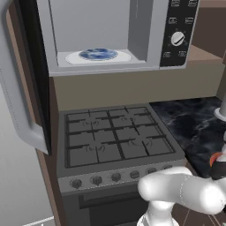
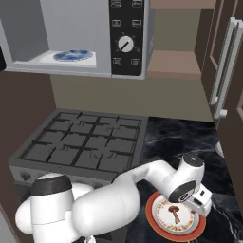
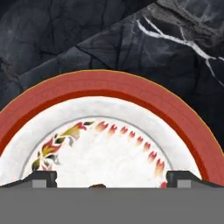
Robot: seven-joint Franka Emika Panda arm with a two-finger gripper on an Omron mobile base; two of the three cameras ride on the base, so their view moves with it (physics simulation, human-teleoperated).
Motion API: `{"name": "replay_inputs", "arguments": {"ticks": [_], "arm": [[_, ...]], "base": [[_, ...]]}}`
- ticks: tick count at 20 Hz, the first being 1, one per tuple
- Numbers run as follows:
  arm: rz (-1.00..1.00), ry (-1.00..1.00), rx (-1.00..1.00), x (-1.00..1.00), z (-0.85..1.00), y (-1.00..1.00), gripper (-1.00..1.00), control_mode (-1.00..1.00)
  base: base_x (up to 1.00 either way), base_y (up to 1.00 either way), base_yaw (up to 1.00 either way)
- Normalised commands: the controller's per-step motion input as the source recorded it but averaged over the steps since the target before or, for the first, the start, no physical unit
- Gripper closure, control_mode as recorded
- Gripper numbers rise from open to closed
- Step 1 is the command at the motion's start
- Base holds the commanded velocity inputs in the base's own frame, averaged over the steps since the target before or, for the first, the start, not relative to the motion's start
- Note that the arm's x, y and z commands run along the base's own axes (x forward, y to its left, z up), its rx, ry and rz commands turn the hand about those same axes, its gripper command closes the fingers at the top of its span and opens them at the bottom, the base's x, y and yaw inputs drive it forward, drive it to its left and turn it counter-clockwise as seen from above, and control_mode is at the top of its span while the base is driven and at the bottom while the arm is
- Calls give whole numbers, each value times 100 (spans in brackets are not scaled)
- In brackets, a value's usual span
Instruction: Pick the mushroom from the counter and place it in the microwave.
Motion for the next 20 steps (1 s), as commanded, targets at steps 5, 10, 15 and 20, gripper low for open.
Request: {"name": "replay_inputs", "arguments": {"ticks": [5, 10, 15, 20], "arm": [[4, 1, 7, 16, -47, -22, -100, -100], [6, 0, 5, -1, -5, 4, -100, -100], [7, 0, 1, -23, 0, 16, -100, -100], [5, 0, -2, -52, -1, 39, -100, -100]], "base": [[0, 0, 0], [0, 0, 0], [0, 0, 0], [0, 0, 0]]}}
